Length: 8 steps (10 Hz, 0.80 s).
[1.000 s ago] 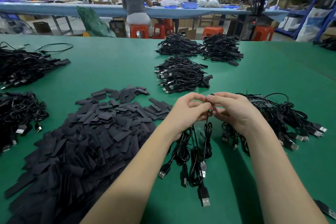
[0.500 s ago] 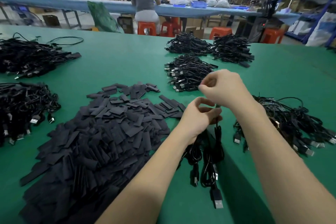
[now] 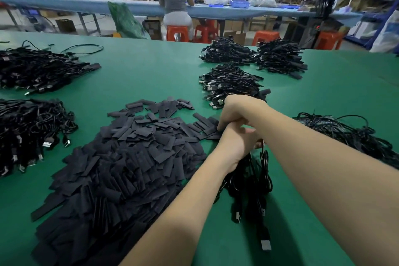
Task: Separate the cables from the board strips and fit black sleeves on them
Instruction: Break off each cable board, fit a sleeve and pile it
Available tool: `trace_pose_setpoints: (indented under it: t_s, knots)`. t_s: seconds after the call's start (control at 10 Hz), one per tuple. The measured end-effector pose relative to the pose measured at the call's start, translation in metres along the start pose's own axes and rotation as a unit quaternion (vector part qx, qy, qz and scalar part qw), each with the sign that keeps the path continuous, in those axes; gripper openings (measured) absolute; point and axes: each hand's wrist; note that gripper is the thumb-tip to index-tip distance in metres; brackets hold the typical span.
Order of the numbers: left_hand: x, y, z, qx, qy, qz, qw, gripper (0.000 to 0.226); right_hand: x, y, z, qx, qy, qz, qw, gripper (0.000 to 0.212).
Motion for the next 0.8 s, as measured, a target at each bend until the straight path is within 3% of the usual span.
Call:
trace_pose_setpoints:
  t_s: [0.1, 0.2, 0.3, 0.4, 0.5, 0.7, 0.8]
  knots:
    - [0.0, -0.001, -0.003, 0.001, 0.049, 0.004, 0.999, 0.025, -0.017, -0.007, 0.001, -0.037, -0.129, 0.025, 0.991, 0.021]
    - [-0.002, -0.004, -0.004, 0.006, 0.13, 0.025, 0.991, 0.025, -0.033, 0.01, 0.004, -0.176, -0.259, 0.062, 0.948, 0.012]
    - [-0.002, -0.006, -0.002, 0.007, 0.172, 0.021, 0.985, 0.027, -0.061, 0.031, -0.007, -0.299, -0.426, 0.09, 0.849, 0.017]
    - [-0.002, -0.006, 0.003, 0.018, 0.203, 0.024, 0.979, 0.026, -0.082, 0.054, -0.044, -0.276, -0.644, 0.149, 0.698, 0.024]
    - [-0.003, -0.005, 0.009, 0.042, 0.245, 0.03, 0.968, 0.024, -0.091, 0.071, -0.082, -0.244, -0.764, 0.15, 0.579, 0.017]
    - [-0.005, -0.003, 0.014, 0.065, 0.308, 0.02, 0.949, 0.022, -0.085, 0.071, -0.102, -0.175, -0.857, 0.209, 0.437, 0.036]
    - [-0.005, -0.003, 0.016, 0.069, 0.33, 0.024, 0.941, 0.018, -0.083, 0.067, -0.101, -0.16, -0.864, 0.242, 0.412, 0.021]
Point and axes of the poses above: each hand's wrist, its own y-axis away from the middle knuckle, its own z-axis out of the back of the hand, x = y × z, and after that the axes turned 10 degrees about x, right-handed
